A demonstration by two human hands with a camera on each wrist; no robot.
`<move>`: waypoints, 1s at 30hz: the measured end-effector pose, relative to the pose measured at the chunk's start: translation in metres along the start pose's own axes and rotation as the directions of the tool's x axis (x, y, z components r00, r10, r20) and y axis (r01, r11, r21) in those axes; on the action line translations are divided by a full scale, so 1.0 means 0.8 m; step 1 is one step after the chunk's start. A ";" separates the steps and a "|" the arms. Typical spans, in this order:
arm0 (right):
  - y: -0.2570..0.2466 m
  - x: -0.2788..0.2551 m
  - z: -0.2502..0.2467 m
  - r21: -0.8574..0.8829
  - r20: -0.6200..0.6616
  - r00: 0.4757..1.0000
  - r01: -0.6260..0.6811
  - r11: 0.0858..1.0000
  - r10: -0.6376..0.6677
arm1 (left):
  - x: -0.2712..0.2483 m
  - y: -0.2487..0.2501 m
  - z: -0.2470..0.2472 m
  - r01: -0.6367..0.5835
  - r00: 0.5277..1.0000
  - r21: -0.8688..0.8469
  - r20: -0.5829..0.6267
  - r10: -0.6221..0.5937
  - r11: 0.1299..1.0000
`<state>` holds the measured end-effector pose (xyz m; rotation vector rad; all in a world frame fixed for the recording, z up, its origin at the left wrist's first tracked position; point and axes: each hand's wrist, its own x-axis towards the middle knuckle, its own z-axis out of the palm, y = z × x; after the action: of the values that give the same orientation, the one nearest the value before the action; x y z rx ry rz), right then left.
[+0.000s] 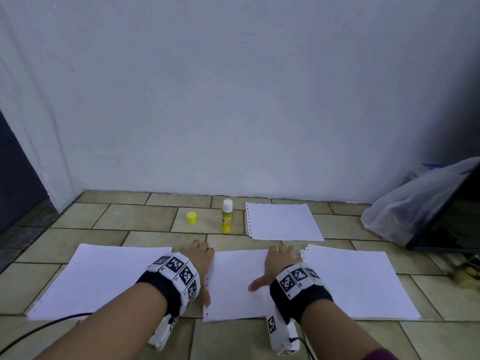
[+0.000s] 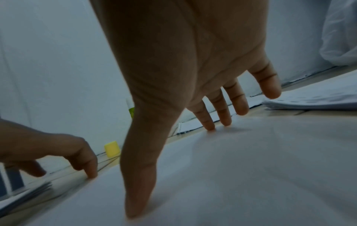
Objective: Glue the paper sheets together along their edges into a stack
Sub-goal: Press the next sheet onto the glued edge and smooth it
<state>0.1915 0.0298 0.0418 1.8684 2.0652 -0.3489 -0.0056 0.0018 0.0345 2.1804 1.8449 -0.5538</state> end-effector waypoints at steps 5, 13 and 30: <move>-0.004 -0.002 0.008 0.086 0.050 0.982 0.176 0.981 -0.181 | -0.010 -0.006 -0.019 0.029 0.994 -0.088 0.103 -0.020 0.996; -0.041 -0.017 0.014 0.134 0.060 0.875 0.470 0.872 -0.481 | -0.018 0.026 0.009 -0.175 0.983 -0.227 -0.103 0.155 0.958; -0.079 -0.008 0.021 0.100 0.102 0.850 0.509 0.855 -0.518 | -0.009 0.020 0.029 0.042 0.999 -0.094 0.029 -0.039 0.995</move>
<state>0.1305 0.0101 0.0263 1.2502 2.4643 -0.6572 0.0060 -0.0175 0.0154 2.0692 1.8655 -0.4915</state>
